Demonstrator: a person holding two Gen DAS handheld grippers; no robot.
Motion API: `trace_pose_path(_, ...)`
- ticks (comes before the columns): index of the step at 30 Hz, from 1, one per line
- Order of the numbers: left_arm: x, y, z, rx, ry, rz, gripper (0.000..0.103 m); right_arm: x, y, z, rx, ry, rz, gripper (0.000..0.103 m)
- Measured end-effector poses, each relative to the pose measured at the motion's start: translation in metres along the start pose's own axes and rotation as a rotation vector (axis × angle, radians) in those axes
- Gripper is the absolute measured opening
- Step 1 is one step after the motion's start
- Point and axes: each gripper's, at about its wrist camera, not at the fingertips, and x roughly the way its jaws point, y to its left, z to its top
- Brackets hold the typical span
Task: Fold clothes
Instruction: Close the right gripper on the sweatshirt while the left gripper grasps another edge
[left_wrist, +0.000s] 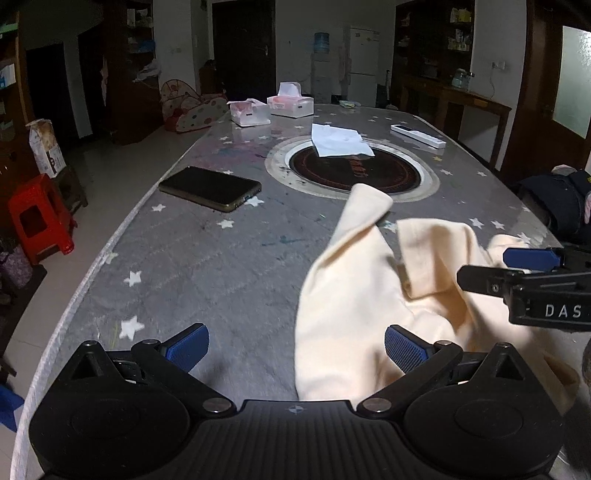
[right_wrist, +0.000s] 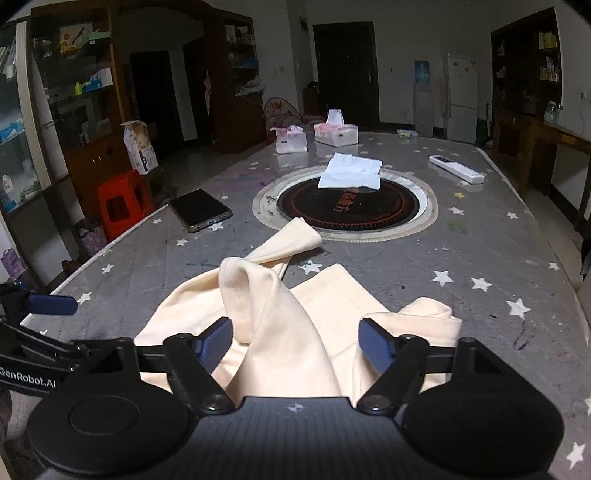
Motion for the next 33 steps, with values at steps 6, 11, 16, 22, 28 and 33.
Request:
trace_pose_path(6,0.03,0.003,0.017,0.016,0.006,0.009,0.103,0.023,-0.005,0.002,0.008,0.035,0.013,0.053)
trace_pose_path(11,0.048,-0.002,0.032,0.054,-0.011,-0.023,0.103,0.022,-0.012,0.001,0.025,0.03,0.03,0.023)
trace_pose_path(16,0.065,-0.012,0.04,0.093,-0.005,-0.092,0.097,-0.01,-0.027,0.001,0.056,-0.046,-0.016,0.006)
trace_pose_path(22,0.085,-0.015,0.038,0.08,0.046,-0.156,0.073,-0.047,-0.049,-0.003,0.093,-0.079,-0.054,0.004)
trace_pose_path(28,0.08,-0.011,0.037,0.088,0.024,-0.182,0.057,-0.036,-0.043,0.0,0.077,-0.059,-0.008,0.038)
trace_pose_path(33,0.079,-0.002,0.042,0.095,0.006,-0.152,0.066,0.003,-0.029,0.004,0.051,-0.013,0.031,0.041)
